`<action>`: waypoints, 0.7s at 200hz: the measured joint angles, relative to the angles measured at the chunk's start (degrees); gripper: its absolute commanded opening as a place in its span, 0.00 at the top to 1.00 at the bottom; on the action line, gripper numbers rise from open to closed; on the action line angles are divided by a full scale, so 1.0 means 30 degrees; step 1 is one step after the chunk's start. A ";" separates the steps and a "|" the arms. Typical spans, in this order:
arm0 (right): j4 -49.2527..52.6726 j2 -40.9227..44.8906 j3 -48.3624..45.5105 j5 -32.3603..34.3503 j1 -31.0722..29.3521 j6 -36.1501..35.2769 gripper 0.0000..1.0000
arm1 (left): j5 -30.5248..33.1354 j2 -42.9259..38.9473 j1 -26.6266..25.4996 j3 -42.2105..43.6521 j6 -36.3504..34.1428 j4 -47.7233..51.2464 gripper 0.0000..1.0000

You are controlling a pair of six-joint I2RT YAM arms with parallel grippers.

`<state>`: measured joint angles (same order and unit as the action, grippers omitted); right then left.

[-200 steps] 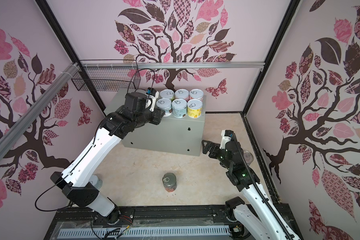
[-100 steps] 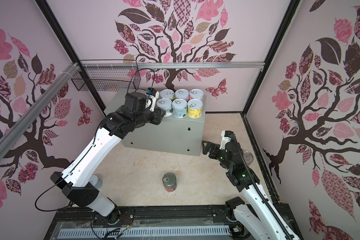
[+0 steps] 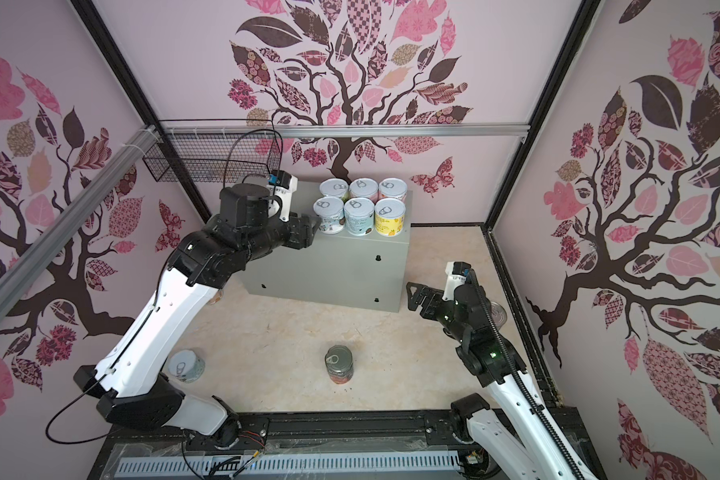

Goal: Place and organize the canned foods onto the counter
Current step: 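Lower the left gripper to the orange-labelled can while the right nears the navy can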

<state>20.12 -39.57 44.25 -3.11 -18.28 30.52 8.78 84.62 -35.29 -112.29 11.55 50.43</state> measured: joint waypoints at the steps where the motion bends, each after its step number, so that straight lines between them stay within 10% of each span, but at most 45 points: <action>1: 0.0036 0.0007 0.0029 0.0000 0.0000 0.0000 0.00 | 0.0015 -0.0029 0.0007 0.0000 0.0007 0.0007 0.29; 140: 0.3096 0.1384 -0.1413 -0.1989 -0.0007 -0.0102 0.00 | 0.3694 -0.8502 0.0022 0.9697 0.1239 0.1268 0.02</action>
<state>29.41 -35.42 40.01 -9.08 -18.31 30.22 19.86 59.11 -35.22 -83.20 15.27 54.24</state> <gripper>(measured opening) 0.999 0.980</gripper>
